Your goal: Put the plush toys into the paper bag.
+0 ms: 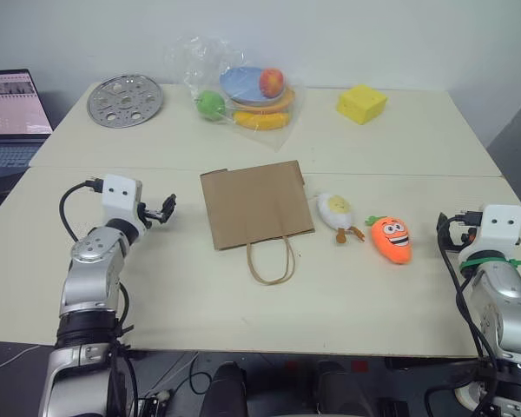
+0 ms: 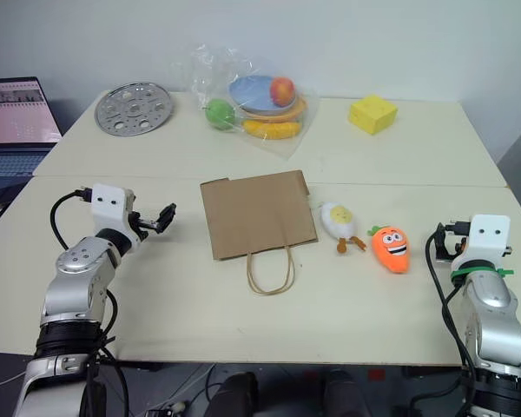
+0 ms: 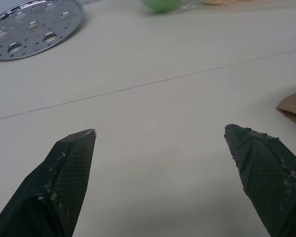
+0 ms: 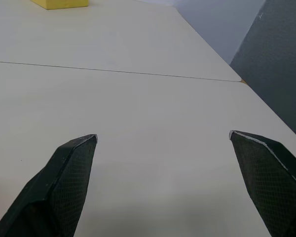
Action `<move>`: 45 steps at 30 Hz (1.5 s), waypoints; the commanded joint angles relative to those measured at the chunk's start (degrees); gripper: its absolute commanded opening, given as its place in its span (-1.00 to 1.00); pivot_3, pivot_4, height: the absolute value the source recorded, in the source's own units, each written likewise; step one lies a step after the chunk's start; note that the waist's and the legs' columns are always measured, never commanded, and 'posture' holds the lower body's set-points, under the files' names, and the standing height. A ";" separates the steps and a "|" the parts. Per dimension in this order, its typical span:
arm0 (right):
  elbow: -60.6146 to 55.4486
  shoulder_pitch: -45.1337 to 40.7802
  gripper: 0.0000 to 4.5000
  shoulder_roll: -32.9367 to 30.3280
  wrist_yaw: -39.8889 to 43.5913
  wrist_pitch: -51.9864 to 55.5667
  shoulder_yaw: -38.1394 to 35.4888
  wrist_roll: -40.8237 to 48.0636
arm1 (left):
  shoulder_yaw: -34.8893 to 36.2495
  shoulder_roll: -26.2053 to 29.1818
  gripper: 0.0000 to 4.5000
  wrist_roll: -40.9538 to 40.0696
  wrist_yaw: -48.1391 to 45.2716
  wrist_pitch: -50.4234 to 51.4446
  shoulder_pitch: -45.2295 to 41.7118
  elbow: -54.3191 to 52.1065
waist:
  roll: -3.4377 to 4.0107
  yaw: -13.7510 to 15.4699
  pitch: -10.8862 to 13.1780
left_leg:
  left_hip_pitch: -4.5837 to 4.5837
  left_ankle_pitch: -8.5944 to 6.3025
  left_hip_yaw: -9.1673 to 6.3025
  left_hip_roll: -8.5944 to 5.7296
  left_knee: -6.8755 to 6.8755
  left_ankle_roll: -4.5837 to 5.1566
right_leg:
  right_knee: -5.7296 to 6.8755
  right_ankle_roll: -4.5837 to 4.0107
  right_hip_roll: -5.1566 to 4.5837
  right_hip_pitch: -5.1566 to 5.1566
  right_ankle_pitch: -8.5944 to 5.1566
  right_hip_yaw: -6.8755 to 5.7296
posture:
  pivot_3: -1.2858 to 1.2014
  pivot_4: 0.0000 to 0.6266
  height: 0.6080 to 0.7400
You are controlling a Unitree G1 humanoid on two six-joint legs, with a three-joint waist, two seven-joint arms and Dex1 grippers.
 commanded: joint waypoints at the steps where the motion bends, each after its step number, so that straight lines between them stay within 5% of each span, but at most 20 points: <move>1: -1.10 -0.72 1.00 -1.06 0.18 -0.22 -0.60 -0.46 | 2.00 1.34 0.99 -1.73 -0.62 1.87 0.16 -2.35 | 0.00 -0.02 0.00 | 0.00 0.00 0.00 0.00 0.00 0.00 | 0.00 0.00 0.00 0.00 0.00 0.00 | 0.03 -0.52 1.00; 17: -1.76 -0.10 1.00 -4.05 2.91 -0.42 -0.88 -0.51 | 2.53 4.53 0.99 -5.04 -8.59 -1.90 -0.82 -1.67 | 0.00 -0.01 0.00 | -0.01 0.00 0.01 0.00 0.00 0.00 | -0.01 0.00 0.00 0.00 0.00 0.00 | 0.03 -0.52 1.00; 26: -1.00 1.43 1.00 -10.90 15.61 -3.33 -2.28 4.06 | 1.84 7.90 0.99 -5.91 -14.94 -4.51 -3.94 2.83 | 0.00 -0.05 0.00 | 0.00 0.00 0.01 0.00 0.00 0.01 | -0.04 0.00 0.00 0.01 0.00 0.00 | 0.03 -0.52 1.00; 37: -11.84 0.48 1.00 -20.23 40.44 -1.03 -0.82 22.24 | -4.23 15.62 0.99 -13.63 -44.61 -8.55 -1.86 -9.90 | 0.02 -0.22 0.02 | -0.01 0.00 0.04 0.01 -0.01 0.01 | -0.13 0.00 0.00 0.07 -0.01 0.00 | 0.03 -0.52 1.00; 45: -23.26 4.15 1.00 -22.09 46.35 -0.97 6.91 25.24 | -13.80 15.01 0.99 -11.81 -58.07 -18.47 0.24 -15.19 | 0.02 0.05 0.02 | 0.10 -0.01 0.01 0.03 -0.01 0.01 | -0.33 0.01 0.01 0.32 -0.01 -0.03 | 0.03 -0.52 1.00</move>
